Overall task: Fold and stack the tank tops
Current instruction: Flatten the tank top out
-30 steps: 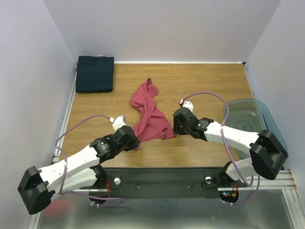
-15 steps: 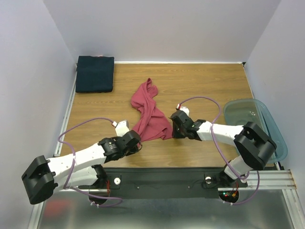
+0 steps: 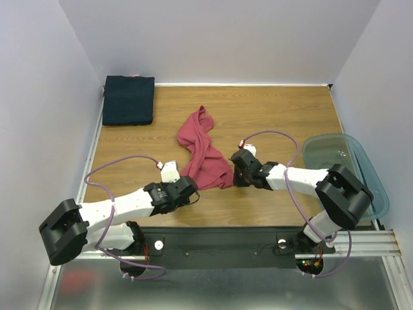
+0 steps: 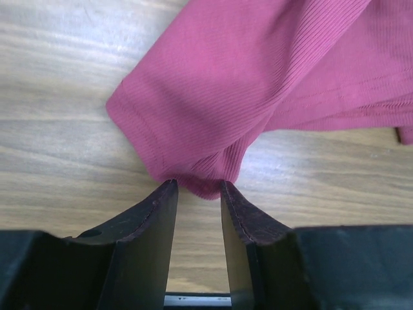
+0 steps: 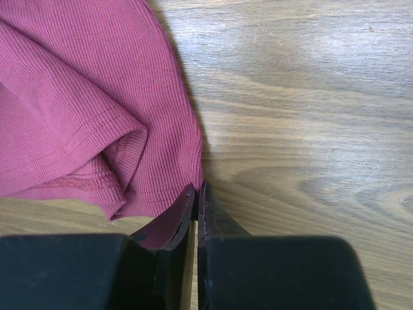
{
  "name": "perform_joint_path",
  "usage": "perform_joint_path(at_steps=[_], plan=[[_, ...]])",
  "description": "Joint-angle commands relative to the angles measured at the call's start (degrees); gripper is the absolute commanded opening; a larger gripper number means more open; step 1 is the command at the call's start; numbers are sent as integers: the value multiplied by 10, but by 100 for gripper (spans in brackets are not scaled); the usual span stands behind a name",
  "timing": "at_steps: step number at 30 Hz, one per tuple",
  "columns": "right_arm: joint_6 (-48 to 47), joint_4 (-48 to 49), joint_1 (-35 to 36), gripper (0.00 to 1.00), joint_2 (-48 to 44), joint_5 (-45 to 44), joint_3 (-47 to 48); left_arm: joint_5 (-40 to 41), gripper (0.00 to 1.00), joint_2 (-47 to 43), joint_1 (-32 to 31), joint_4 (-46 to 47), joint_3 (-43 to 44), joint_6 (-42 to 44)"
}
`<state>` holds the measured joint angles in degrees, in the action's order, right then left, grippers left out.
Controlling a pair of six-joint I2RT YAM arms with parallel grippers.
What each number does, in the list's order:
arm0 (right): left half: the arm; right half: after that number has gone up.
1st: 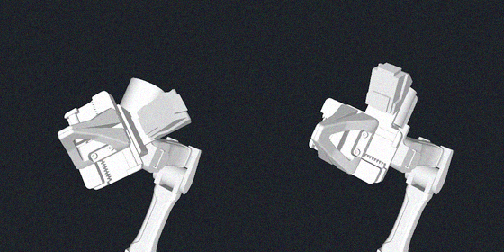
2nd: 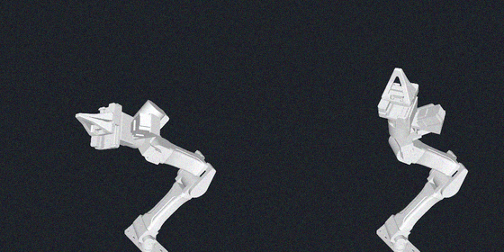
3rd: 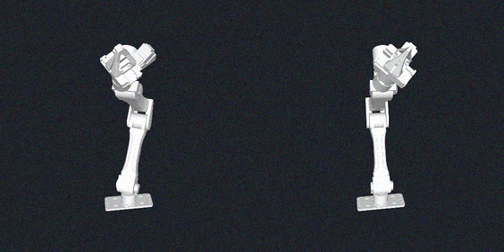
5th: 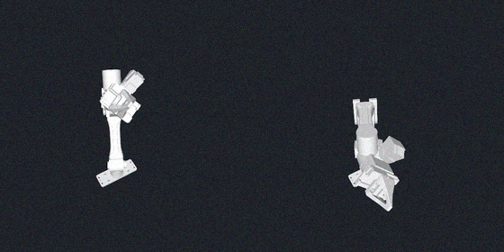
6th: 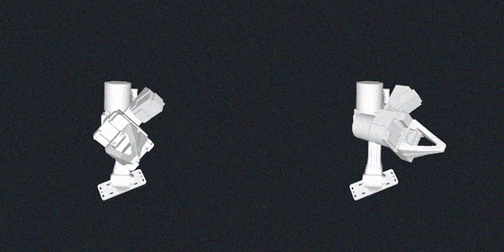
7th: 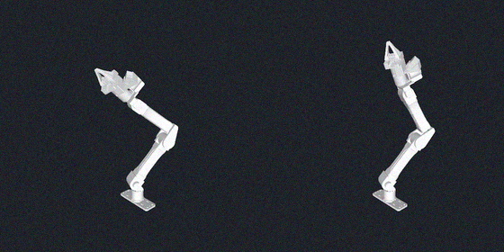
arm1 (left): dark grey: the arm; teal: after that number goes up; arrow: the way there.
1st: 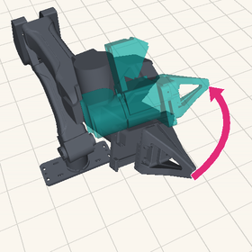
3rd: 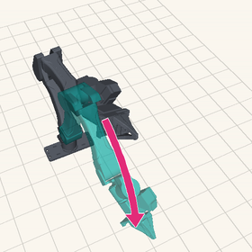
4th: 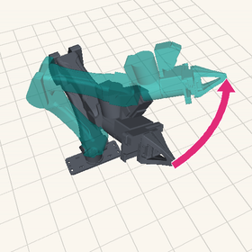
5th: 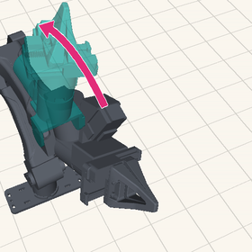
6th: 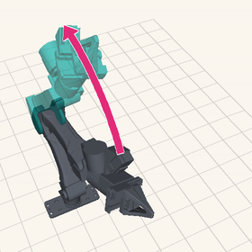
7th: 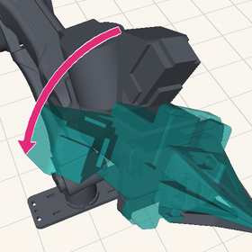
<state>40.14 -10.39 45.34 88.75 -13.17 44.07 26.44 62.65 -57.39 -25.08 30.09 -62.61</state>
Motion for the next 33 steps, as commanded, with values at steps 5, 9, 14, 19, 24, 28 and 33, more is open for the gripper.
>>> perform_joint_path(at_steps=[5,9,14,19,24,28,33], plan=[[0,12,-5,0,-4,-8,-11,50,45,50,-3,6,42,24],[-1,12,-5,0,-9,-10,-14,53,44,70,-3,3,46,20],[-1,12,-8,1,-15,-12,-18,63,36,65,-3,2,47,16],[-2,11,-16,0,-29,-15,-20,77,17,62,-3,-6,59,28],[-9,9,-38,0,-67,-16,-24,86,0,49,-2,-29,87,46],[-28,-11,-78,0,-125,-13,-20,78,0,6,2,-50,136,85],[-57,-86,-154,0,-205,-12,67,49,0,-74,37,-57,249,165]])
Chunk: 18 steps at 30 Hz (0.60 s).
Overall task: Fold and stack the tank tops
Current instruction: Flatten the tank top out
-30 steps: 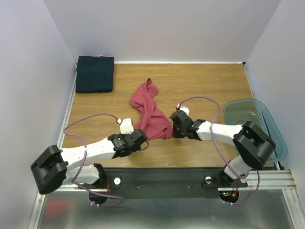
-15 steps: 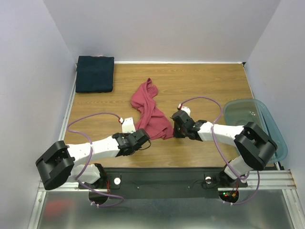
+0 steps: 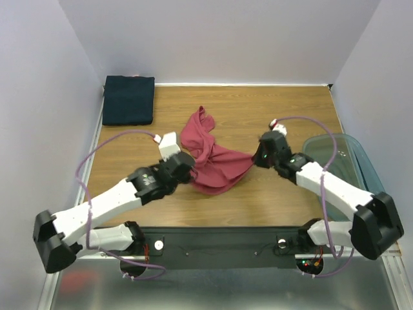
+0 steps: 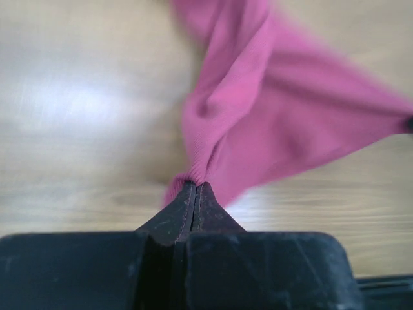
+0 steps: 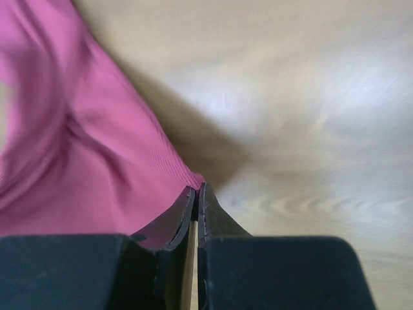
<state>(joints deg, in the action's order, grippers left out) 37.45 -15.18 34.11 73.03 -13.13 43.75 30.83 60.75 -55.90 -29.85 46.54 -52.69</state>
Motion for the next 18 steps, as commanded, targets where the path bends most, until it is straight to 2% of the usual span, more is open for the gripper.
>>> perform_joint_path(at_steps=[1,2,3,4,6,9,13,18], plan=[[-39,-50,-50,0,-67,-14,93,-9,0,-64,43,-8,100,75],[-43,-71,-58,0,-75,-18,137,-20,0,-79,58,-6,117,98],[-47,-82,-64,0,-79,-23,137,-30,0,-84,73,-3,133,108],[-55,-102,-72,0,-83,-29,190,-53,0,-91,104,4,166,128],[-62,-120,-78,0,-82,-51,244,-73,0,-95,132,13,201,143],[-85,-157,-81,0,-73,-80,378,-82,0,-97,169,17,297,163],[-99,-182,-82,0,-57,-116,500,-69,0,-92,177,36,399,175],[-113,-209,-82,0,-31,-108,695,-66,0,-83,178,73,477,177]])
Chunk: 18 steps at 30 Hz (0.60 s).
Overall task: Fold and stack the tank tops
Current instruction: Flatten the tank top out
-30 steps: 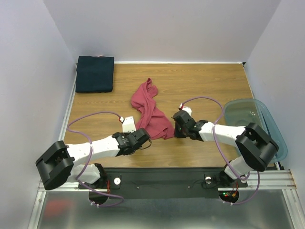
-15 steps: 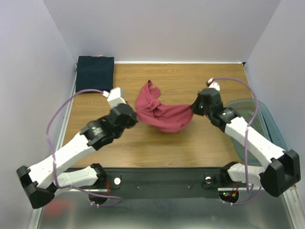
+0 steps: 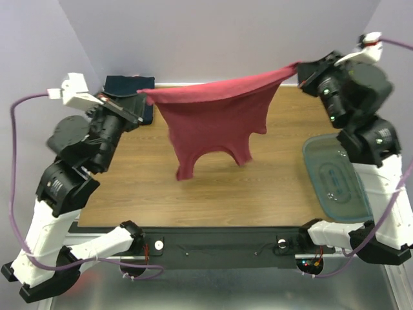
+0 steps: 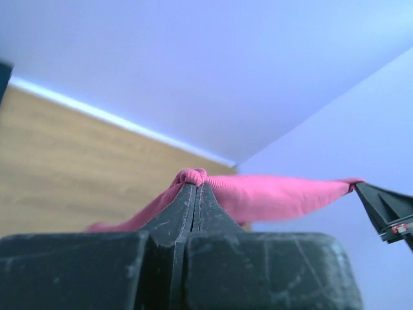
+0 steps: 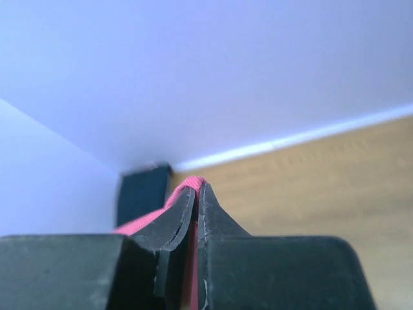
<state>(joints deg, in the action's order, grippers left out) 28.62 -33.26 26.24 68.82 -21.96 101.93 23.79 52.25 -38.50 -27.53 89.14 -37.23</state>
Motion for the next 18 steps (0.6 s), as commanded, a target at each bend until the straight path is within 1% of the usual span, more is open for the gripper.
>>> perform_joint_path(at_steps=[1,3,5,10,12,13,14,15,16,17,18], plan=[[-25,-31,-3,0,18,-14,130,5,0,3,3,62,58,23],[-28,-36,-3,0,22,2,165,2,0,1,3,79,55,20],[-29,-37,-3,0,25,9,168,6,0,4,4,94,49,16],[-27,-34,-3,0,47,14,117,25,0,14,4,143,7,10],[-30,-27,-3,0,79,19,109,21,0,36,14,170,-5,11],[-37,-16,-3,0,90,20,107,0,0,59,22,179,-9,14],[-43,-9,-4,0,106,20,109,-19,0,59,32,188,-10,14],[-49,-3,-5,0,137,14,114,-41,0,90,67,213,-8,13],[-64,10,-6,1,159,10,134,-98,0,130,85,226,-2,11],[-68,15,-11,0,180,3,149,-129,0,155,108,236,8,10],[-69,20,-30,0,229,10,171,-159,0,182,139,251,23,15]])
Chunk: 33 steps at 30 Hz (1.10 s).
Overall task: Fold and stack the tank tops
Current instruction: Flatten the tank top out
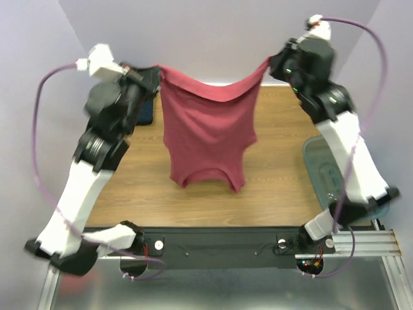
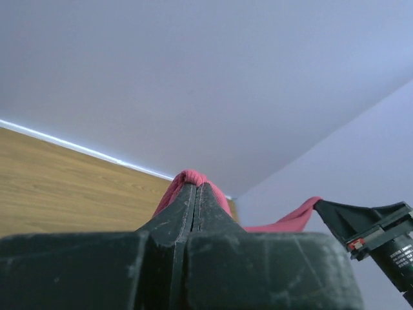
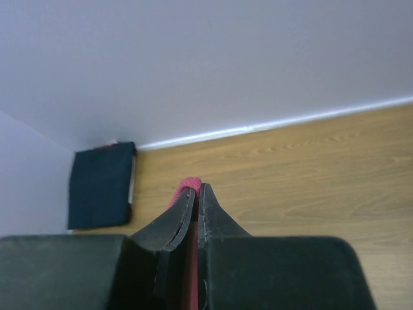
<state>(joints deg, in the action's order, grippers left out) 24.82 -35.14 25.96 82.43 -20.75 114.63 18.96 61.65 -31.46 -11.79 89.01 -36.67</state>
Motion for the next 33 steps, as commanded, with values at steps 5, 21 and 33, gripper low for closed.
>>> perform_joint_path(at_steps=[5,21,33], plan=[[9,48,-97,0,247,119,244,-278,0,305,148,68,269,11],[50,124,-150,0,113,175,-93,-431,0,292,220,162,101,-38],[118,160,-151,0,-25,182,-667,-343,0,176,91,332,-536,-183]])
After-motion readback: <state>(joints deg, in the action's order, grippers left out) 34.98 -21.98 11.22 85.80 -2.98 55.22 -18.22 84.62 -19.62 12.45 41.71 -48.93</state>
